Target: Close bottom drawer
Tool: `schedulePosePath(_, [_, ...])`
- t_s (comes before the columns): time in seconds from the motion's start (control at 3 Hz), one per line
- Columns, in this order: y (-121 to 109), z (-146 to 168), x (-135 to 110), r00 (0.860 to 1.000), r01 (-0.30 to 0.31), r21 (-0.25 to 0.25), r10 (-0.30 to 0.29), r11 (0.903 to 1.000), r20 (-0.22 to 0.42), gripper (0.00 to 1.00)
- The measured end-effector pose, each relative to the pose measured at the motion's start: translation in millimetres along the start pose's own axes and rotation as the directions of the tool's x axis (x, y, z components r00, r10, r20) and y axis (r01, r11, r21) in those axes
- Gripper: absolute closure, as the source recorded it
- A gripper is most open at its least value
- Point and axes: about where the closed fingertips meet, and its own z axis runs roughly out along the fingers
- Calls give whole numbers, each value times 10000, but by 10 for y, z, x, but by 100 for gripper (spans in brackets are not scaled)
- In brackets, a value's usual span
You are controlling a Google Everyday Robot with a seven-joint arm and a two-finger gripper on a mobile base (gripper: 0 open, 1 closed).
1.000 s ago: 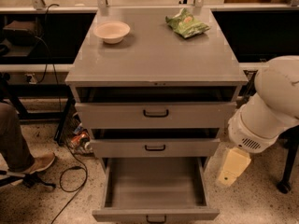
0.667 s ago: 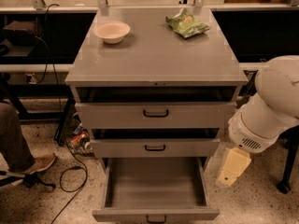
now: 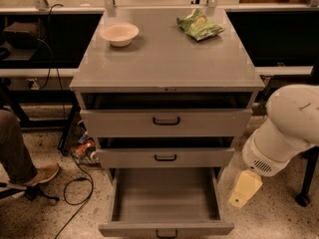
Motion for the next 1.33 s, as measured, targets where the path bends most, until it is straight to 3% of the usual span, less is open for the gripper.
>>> schedulePosePath(0.33, [71,691,239,9940,-1030,-962,989,9900,-471,0])
schedulePosePath(0.67, [246,1408,464,9754,-2100,-1954,1914,9580,-1097,19])
schedulePosePath(1.0, [448,2025,677,9447,-3210,-2702,2867,9077,-1591,42])
schedulePosePath(1.33, [524,2198,713,9392,-3369,-2987,2966,8929,-1728,64])
